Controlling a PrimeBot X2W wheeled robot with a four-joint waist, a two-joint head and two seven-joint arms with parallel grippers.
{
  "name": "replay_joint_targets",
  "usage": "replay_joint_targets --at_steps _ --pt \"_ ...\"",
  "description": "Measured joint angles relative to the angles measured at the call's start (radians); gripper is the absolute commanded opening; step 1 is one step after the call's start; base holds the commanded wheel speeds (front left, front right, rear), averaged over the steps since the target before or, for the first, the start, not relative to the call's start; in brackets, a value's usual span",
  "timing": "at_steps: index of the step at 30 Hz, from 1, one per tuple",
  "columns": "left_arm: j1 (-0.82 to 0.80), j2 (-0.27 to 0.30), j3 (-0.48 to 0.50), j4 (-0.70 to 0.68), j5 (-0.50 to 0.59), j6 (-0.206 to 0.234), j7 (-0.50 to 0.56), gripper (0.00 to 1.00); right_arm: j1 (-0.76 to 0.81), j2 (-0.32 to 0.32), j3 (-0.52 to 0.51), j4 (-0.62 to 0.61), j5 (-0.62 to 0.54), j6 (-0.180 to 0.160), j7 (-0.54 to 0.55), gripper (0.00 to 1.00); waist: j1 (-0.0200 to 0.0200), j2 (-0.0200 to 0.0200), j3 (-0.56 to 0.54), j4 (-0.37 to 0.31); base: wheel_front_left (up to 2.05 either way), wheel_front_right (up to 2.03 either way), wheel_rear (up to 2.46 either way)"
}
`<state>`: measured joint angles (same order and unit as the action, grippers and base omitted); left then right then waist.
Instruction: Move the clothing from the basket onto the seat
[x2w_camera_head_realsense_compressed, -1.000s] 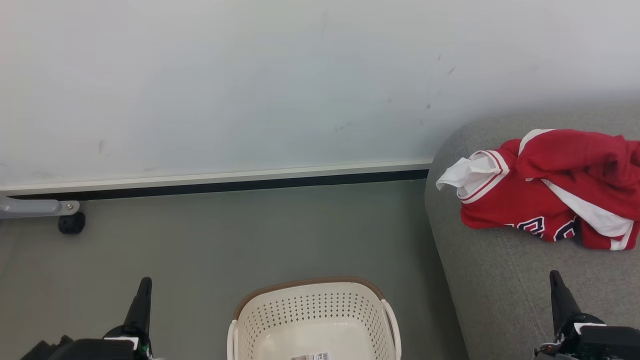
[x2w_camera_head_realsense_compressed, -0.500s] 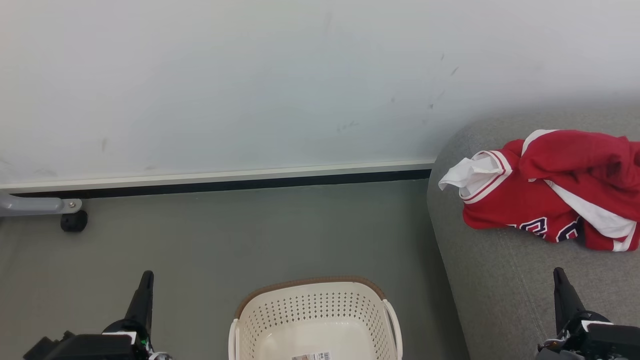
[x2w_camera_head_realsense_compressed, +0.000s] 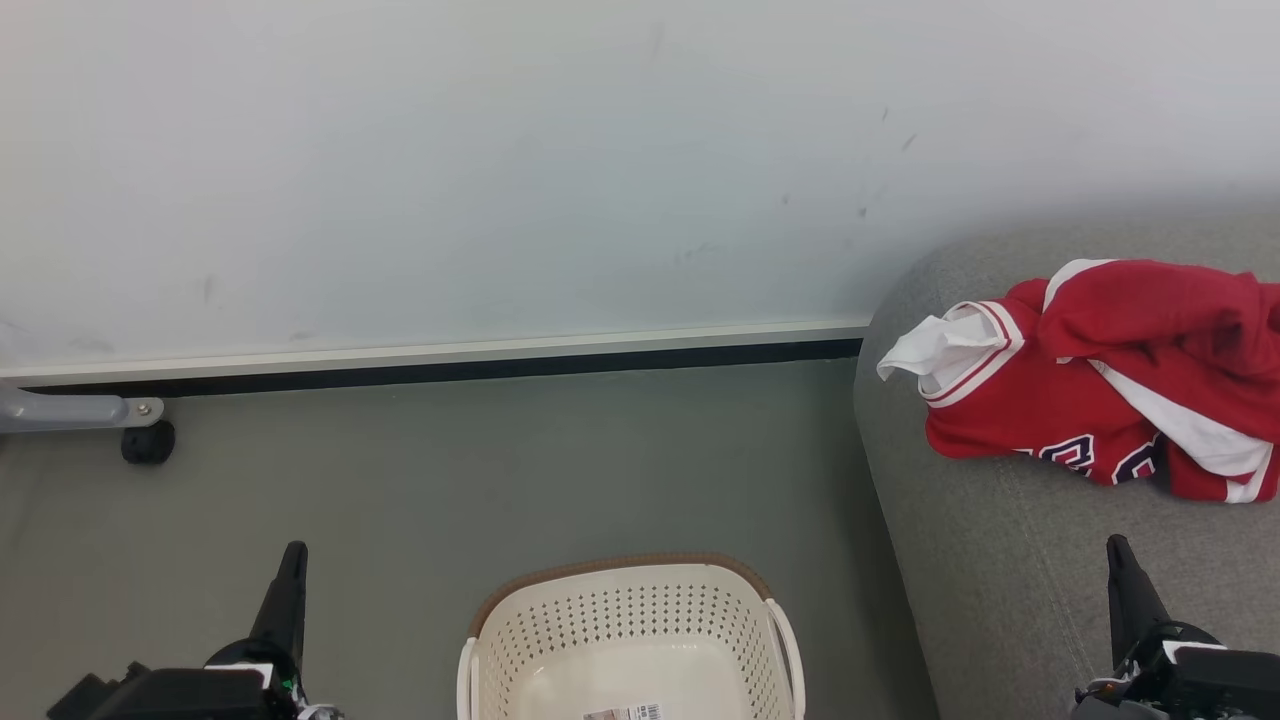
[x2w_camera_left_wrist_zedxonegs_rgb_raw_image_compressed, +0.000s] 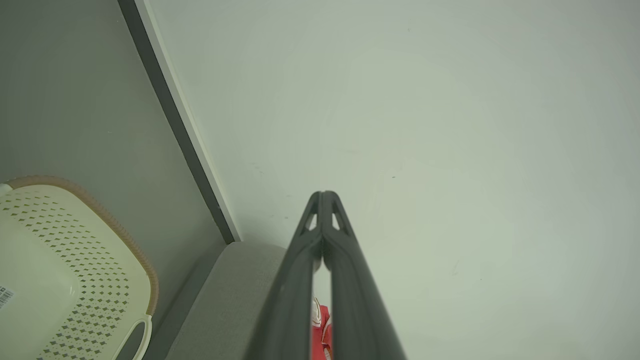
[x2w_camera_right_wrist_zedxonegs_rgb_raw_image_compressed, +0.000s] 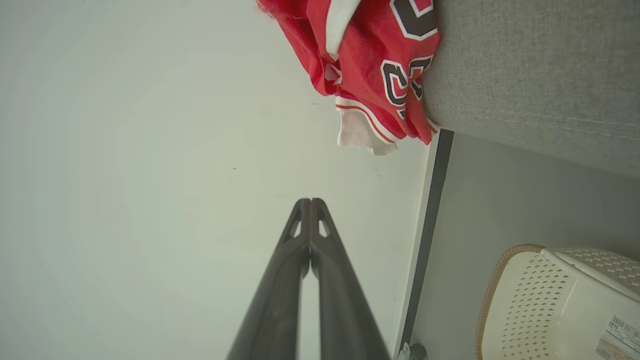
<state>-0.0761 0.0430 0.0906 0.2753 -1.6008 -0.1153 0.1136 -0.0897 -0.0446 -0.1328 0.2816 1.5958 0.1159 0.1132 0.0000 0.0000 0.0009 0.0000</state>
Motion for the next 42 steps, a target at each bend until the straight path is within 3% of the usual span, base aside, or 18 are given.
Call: replay_joint_targets --at_steps 42 --pt "0.0 0.0 0.0 0.001 0.0 0.0 0.0 0.0 0.0 0.0 0.0 0.0 0.001 0.0 0.0 0.0 0.0 0.0 0.0 0.0 0.0 0.0 0.0"
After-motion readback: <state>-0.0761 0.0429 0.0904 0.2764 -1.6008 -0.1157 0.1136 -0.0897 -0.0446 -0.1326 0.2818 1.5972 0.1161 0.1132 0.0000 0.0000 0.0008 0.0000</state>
